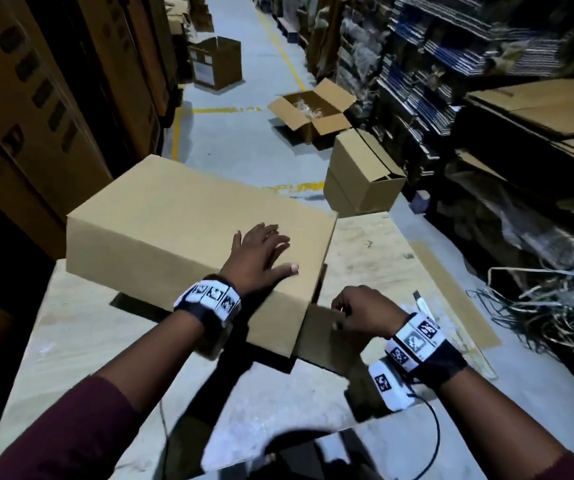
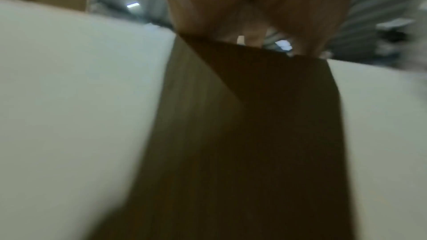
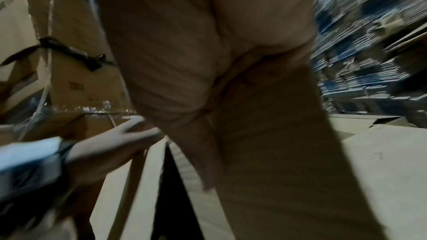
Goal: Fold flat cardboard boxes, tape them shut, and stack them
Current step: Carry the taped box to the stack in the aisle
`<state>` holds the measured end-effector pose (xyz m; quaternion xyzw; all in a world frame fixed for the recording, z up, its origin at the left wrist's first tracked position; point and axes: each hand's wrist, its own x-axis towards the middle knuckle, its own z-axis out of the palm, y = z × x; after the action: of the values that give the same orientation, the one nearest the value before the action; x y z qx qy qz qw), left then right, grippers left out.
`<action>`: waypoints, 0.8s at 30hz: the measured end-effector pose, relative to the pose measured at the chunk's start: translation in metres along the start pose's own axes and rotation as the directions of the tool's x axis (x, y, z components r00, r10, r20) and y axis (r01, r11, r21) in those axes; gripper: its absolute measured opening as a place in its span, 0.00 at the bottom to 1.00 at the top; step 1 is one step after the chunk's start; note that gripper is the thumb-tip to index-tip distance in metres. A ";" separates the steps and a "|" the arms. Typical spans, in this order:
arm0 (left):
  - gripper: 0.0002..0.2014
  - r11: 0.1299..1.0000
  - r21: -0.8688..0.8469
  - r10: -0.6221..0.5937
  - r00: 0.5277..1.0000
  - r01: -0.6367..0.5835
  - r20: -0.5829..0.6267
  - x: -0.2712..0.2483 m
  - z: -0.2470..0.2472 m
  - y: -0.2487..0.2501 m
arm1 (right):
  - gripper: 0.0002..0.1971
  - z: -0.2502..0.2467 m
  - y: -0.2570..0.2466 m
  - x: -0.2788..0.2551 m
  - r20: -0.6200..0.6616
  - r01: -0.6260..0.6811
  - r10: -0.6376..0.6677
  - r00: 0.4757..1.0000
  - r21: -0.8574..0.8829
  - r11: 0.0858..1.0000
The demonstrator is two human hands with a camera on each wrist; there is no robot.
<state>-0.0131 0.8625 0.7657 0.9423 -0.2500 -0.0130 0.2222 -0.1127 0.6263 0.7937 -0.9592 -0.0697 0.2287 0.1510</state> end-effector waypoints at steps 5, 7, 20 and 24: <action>0.59 0.854 0.434 0.310 0.951 -0.287 0.019 -0.046 0.006 -0.008 | 0.11 -0.031 0.024 -0.014 -0.238 -0.007 0.131 0.962 0.461 0.887; 0.66 0.835 0.512 0.242 0.970 -0.201 -0.015 -0.035 0.001 -0.014 | 0.12 -0.040 0.029 -0.015 -0.257 0.000 0.160 0.953 0.529 0.849; 0.18 0.876 0.433 0.382 0.855 -0.214 -0.350 0.080 -0.122 0.071 | 0.28 -0.018 0.061 -0.023 -0.472 0.118 0.544 0.694 0.819 0.562; 0.27 0.862 0.464 0.373 0.875 -0.204 -0.308 0.123 -0.161 0.108 | 0.12 -0.060 0.077 -0.032 -0.582 0.310 0.545 0.603 0.801 0.512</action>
<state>0.0658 0.7861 0.9671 0.9019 -0.3387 0.2612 0.0600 -0.1081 0.5318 0.8332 -0.7524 0.2006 -0.2031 0.5936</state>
